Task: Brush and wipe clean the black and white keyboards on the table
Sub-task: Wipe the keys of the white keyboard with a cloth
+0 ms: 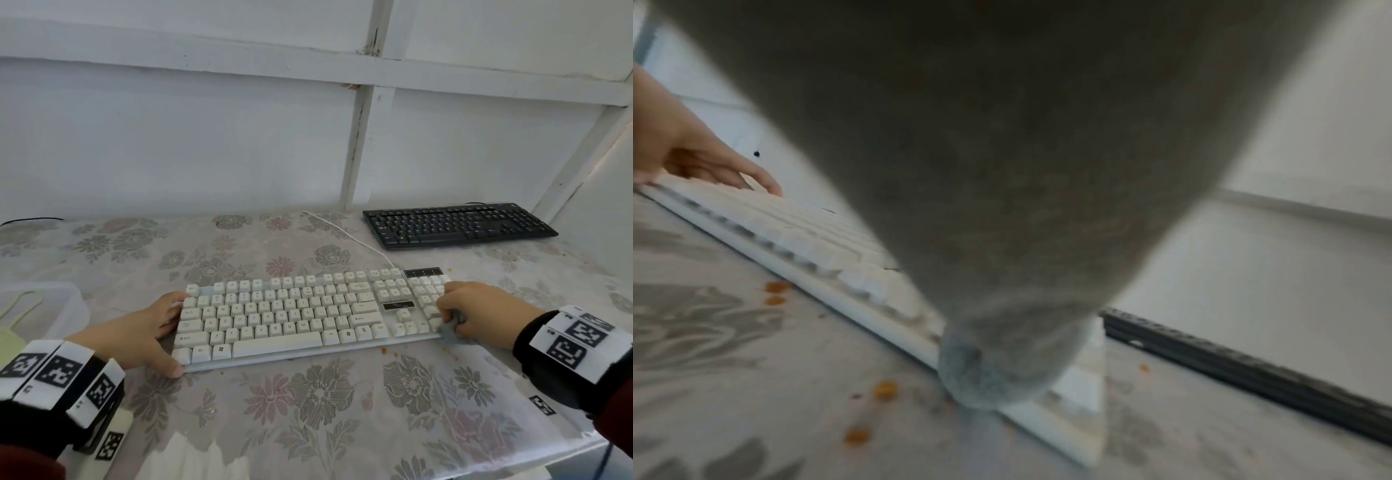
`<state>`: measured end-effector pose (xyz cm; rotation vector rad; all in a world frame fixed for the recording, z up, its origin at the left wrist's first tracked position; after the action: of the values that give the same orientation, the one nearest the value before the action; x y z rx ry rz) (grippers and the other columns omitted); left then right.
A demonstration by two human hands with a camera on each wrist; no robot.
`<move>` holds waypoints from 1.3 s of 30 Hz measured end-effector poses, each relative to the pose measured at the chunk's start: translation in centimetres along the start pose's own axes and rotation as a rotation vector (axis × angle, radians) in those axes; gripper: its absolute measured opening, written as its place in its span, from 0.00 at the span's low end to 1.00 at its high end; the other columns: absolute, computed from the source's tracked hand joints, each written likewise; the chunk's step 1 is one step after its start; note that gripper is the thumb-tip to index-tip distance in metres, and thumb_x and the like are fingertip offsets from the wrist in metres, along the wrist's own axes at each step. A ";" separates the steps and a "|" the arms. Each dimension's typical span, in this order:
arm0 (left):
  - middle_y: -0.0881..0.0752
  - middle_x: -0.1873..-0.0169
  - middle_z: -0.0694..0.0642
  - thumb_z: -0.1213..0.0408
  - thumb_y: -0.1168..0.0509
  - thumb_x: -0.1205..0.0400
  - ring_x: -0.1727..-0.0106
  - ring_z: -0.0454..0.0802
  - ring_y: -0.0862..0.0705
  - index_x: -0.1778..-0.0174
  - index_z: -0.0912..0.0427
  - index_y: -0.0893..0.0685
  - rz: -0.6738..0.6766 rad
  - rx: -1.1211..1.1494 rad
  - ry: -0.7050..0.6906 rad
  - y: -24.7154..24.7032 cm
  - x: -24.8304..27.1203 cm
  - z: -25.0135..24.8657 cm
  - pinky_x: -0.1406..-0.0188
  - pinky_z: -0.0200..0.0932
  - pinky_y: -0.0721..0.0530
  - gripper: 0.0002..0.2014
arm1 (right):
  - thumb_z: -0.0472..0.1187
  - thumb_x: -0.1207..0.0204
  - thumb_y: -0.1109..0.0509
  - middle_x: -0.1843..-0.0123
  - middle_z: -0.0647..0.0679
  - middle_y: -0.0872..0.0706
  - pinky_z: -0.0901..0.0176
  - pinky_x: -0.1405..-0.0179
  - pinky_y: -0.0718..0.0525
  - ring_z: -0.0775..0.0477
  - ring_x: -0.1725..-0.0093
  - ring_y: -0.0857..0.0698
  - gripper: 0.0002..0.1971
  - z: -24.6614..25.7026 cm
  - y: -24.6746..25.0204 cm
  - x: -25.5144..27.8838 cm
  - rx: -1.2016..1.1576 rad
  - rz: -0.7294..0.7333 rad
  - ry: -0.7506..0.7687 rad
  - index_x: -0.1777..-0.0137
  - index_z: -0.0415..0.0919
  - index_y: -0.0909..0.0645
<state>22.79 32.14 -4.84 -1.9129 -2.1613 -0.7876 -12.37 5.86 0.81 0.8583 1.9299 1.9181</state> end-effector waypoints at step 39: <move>0.28 0.35 0.43 0.60 0.13 0.75 0.30 0.44 0.30 0.30 0.49 0.39 -0.045 0.058 -0.019 0.1 -0.2 0.3 0.29 0.43 0.32 0.72 | 0.34 0.32 0.27 0.58 0.59 0.28 0.77 0.64 0.32 0.64 0.60 0.28 0.19 -1.8 0.0 -0.3 -0.160 0.009 0.036 0.69 0.58 0.30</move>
<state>22.96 32.10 -5.11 -1.8574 -2.2204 -0.7087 -13.17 4.21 0.90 0.7932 1.7658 2.0728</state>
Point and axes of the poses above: each hand's wrist, its own x-axis away from the middle knuckle, its own y-axis out of the back of the hand, z = x × y, the point moved 4 cm from there along -x, towards the middle knuckle
